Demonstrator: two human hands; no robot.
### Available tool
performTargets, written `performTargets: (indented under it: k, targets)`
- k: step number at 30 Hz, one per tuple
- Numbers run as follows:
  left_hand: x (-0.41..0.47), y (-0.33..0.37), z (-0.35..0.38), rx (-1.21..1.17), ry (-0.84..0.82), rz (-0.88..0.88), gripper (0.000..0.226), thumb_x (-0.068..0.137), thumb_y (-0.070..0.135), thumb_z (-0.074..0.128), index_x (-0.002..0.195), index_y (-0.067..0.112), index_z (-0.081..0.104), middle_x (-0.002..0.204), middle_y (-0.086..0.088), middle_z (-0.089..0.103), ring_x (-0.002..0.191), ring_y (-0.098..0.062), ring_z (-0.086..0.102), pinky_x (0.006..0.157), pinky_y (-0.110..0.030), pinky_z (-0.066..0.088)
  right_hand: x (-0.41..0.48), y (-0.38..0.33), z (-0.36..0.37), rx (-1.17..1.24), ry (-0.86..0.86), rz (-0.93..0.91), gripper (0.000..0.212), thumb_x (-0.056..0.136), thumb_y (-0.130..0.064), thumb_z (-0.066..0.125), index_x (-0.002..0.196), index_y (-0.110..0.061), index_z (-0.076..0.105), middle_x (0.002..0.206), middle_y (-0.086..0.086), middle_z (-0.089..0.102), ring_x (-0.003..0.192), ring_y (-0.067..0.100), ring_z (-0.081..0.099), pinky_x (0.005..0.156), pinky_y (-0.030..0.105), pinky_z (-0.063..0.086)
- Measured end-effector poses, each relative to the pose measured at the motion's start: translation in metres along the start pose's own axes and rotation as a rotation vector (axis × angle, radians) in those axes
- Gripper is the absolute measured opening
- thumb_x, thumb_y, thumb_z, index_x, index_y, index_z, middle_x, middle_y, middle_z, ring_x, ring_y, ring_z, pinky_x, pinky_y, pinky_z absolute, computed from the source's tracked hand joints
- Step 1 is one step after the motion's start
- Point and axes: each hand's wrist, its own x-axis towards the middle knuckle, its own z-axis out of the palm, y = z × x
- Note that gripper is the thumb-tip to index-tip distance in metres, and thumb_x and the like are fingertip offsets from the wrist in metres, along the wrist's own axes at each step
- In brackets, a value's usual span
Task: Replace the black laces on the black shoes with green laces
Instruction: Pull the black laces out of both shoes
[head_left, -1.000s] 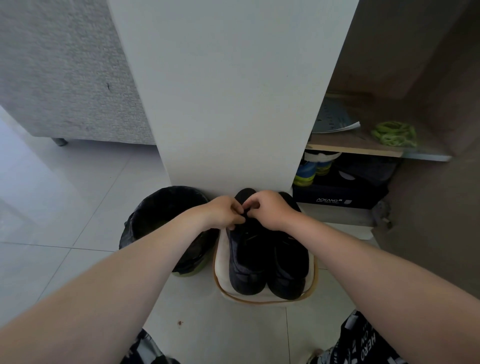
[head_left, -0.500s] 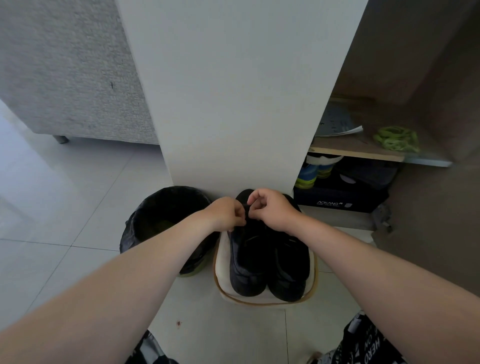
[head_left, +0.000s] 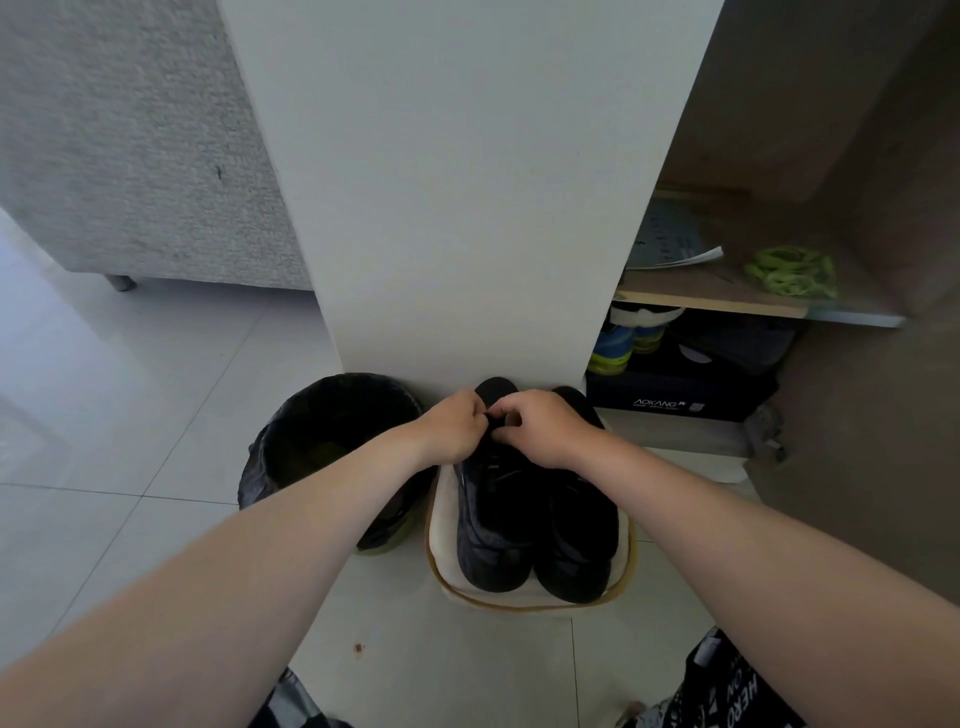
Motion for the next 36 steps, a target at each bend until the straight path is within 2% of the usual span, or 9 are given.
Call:
performTargets:
  k: [4, 7, 10, 14, 18, 21, 24, 31, 36]
  targets:
    - [0.005, -0.003, 0.001, -0.098, -0.002, -0.033, 0.007, 0.097, 0.013, 0.045, 0.096, 0.019, 0.050, 0.089, 0.000, 0.056, 0.080, -0.017, 0.055, 0.069, -0.028, 0.043, 0.000, -0.001, -0.011, -0.153, 0.118, -0.020, 0.012, 0.084, -0.036, 0.076, 0.089, -0.026, 0.078, 0.086, -0.009, 0.065, 0.088, 0.016, 0.064, 0.068, 0.026, 0.038]
    - [0.006, -0.006, 0.002, -0.294, -0.056, -0.094, 0.012, 0.097, 0.003, 0.044, 0.093, 0.015, 0.045, 0.082, -0.009, 0.058, 0.062, -0.018, 0.055, 0.057, -0.030, 0.052, -0.003, -0.008, -0.021, -0.509, 0.132, -0.107, 0.020, 0.086, -0.048, 0.069, 0.080, -0.029, 0.071, 0.090, -0.008, 0.055, 0.090, 0.019, 0.059, 0.073, 0.032, 0.035]
    - [0.006, -0.009, -0.001, -0.328, -0.101, -0.122, 0.018, 0.096, -0.002, 0.044, 0.088, 0.013, 0.050, 0.077, -0.007, 0.059, 0.061, -0.018, 0.057, 0.066, -0.035, 0.057, -0.001, -0.014, -0.025, -0.605, 0.085, -0.223, 0.023, 0.085, -0.044, 0.065, 0.067, -0.030, 0.058, 0.096, -0.003, 0.057, 0.093, 0.021, 0.054, 0.078, 0.034, 0.034]
    - [0.011, -0.018, -0.006, -0.366, -0.100, -0.154, 0.009, 0.097, 0.005, 0.050, 0.096, 0.011, 0.057, 0.080, -0.005, 0.065, 0.063, -0.015, 0.061, 0.063, -0.027, 0.058, -0.009, -0.030, -0.036, -0.282, -0.298, -0.032, 0.042, 0.091, -0.039, 0.057, 0.057, -0.015, 0.063, 0.064, 0.002, 0.062, 0.058, 0.015, 0.052, 0.065, 0.030, 0.037]
    - [0.015, -0.021, -0.010, -0.397, -0.072, -0.137, 0.014, 0.095, 0.009, 0.057, 0.108, 0.005, 0.058, 0.083, -0.005, 0.069, 0.070, -0.014, 0.066, 0.067, -0.027, 0.059, -0.018, -0.038, -0.052, -0.047, -0.695, 0.356, 0.061, 0.104, -0.056, 0.032, 0.097, -0.013, 0.073, 0.075, 0.005, 0.075, 0.055, 0.021, 0.065, 0.066, 0.032, 0.049]
    - [0.013, -0.018, -0.010, -0.375, -0.051, -0.075, 0.010, 0.095, 0.007, 0.057, 0.095, 0.015, 0.051, 0.082, -0.007, 0.068, 0.068, -0.016, 0.065, 0.064, -0.028, 0.056, -0.015, -0.030, -0.046, -0.135, -0.415, 0.313, 0.033, 0.101, -0.040, 0.053, 0.100, -0.011, 0.071, 0.089, 0.010, 0.077, 0.068, 0.029, 0.073, 0.058, 0.034, 0.056]
    - [0.009, -0.014, -0.012, -0.295, -0.035, 0.066, 0.019, 0.090, 0.002, 0.058, 0.089, 0.017, 0.047, 0.078, -0.009, 0.065, 0.064, -0.019, 0.062, 0.064, -0.036, 0.053, -0.008, -0.023, -0.030, -0.380, -0.081, 0.073, 0.026, 0.087, -0.036, 0.071, 0.107, -0.020, 0.068, 0.104, 0.003, 0.070, 0.096, 0.026, 0.066, 0.076, 0.035, 0.054]
    - [0.007, -0.014, -0.009, -0.257, 0.021, 0.053, 0.017, 0.088, 0.008, 0.066, 0.088, 0.013, 0.050, 0.072, -0.010, 0.066, 0.066, -0.022, 0.066, 0.069, -0.040, 0.058, 0.003, -0.013, -0.014, -0.174, 0.037, 0.063, 0.013, 0.085, -0.040, 0.075, 0.088, -0.028, 0.073, 0.093, -0.007, 0.069, 0.089, 0.016, 0.061, 0.076, 0.032, 0.049]
    - [0.005, -0.020, -0.007, -0.119, -0.093, 0.030, 0.006, 0.081, 0.013, 0.073, 0.079, 0.017, 0.070, 0.074, 0.000, 0.069, 0.065, -0.013, 0.067, 0.064, -0.018, 0.055, 0.005, -0.009, -0.008, -0.034, 0.151, 0.054, 0.010, 0.089, -0.030, 0.071, 0.083, -0.022, 0.071, 0.085, -0.009, 0.067, 0.086, 0.014, 0.061, 0.073, 0.030, 0.045]
